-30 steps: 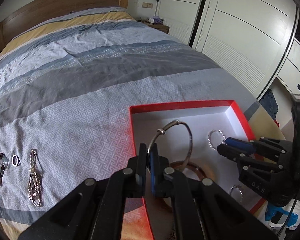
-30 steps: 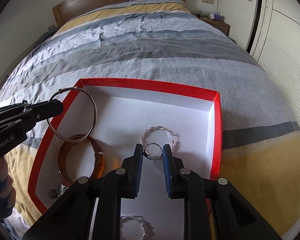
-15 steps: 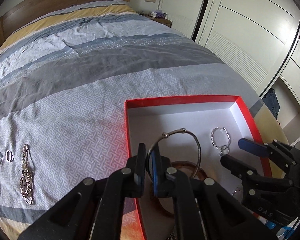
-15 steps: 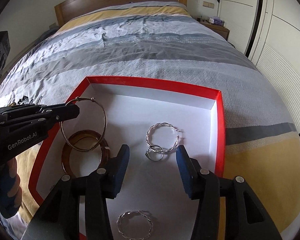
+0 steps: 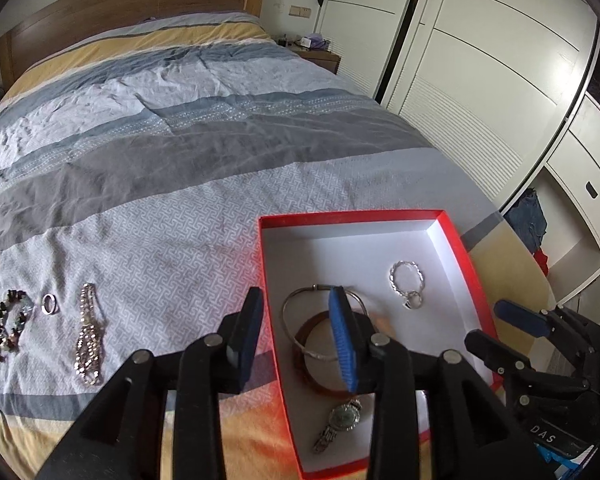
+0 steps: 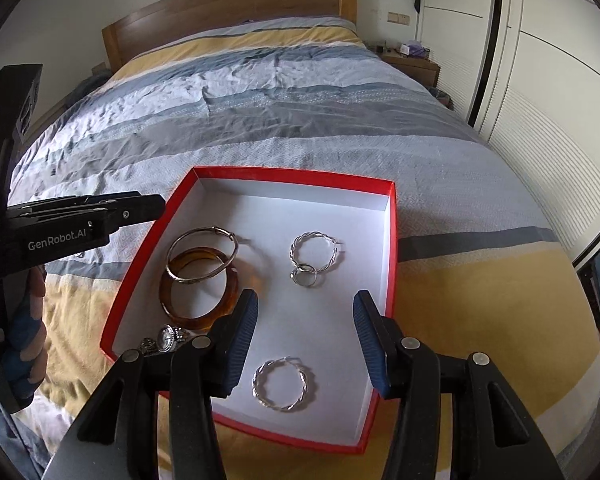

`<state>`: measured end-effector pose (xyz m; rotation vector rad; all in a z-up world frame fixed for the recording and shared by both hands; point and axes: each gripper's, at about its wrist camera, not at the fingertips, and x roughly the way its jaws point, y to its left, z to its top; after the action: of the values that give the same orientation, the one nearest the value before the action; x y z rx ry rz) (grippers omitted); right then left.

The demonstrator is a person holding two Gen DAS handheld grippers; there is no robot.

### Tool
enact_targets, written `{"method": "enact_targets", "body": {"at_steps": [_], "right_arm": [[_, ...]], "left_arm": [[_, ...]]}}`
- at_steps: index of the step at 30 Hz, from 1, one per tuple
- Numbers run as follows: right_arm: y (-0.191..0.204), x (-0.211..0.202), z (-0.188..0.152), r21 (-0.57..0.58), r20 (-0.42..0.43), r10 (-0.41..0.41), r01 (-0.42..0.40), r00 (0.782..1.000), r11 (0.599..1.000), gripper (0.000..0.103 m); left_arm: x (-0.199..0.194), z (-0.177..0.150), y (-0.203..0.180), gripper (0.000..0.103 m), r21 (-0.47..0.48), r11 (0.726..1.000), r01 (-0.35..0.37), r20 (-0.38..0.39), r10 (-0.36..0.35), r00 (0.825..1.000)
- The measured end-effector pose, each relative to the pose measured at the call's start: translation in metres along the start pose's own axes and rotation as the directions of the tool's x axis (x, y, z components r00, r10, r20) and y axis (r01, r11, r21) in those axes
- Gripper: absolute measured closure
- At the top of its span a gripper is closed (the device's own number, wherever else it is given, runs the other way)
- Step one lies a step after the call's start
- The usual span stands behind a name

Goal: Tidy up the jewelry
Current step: 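Open the right tool to drop the ring while the left releases the silver bangle into the box, then move both open tools back toward the jewelry on the duvet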

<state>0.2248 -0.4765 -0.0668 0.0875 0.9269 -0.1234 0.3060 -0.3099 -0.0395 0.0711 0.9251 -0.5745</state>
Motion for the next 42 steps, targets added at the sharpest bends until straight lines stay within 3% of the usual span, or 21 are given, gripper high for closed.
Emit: {"method": "enact_targets", "body": {"at_steps": [3, 8, 19, 26, 42], "right_arm": [[0.012, -0.025, -0.003, 0.006, 0.028, -0.022, 0.022, 0.999, 1.000, 0.049], [0.043, -0.080, -0.010, -0.009, 0.097, -0.087, 0.088, 0.991, 0.996, 0.040], [0.095, -0.181, -0.037, -0.024, 0.203, -0.144, 0.152, 0.969, 0.988, 0.039], [0.117, -0.223, -0.054, -0.060, 0.252, -0.147, 0.167, 0.957, 0.984, 0.033], [0.150, -0.271, -0.070, -0.128, 0.333, -0.130, 0.181, 0.934, 0.975, 0.033]], "left_arm": [[-0.035, -0.009, 0.002, 0.062, 0.004, 1.000, -0.028, 0.031, 0.027, 0.999], [-0.098, -0.031, 0.010, 0.061, 0.008, 0.996, -0.092, 0.083, 0.091, 0.992], [-0.202, -0.093, 0.036, 0.060, -0.047, 0.978, -0.203, 0.133, 0.207, 0.969], [-0.241, -0.121, 0.045, 0.060, -0.094, 0.968, -0.232, 0.149, 0.244, 0.958], [-0.284, -0.157, 0.073, 0.056, -0.165, 0.947, -0.277, 0.173, 0.305, 0.937]]}}
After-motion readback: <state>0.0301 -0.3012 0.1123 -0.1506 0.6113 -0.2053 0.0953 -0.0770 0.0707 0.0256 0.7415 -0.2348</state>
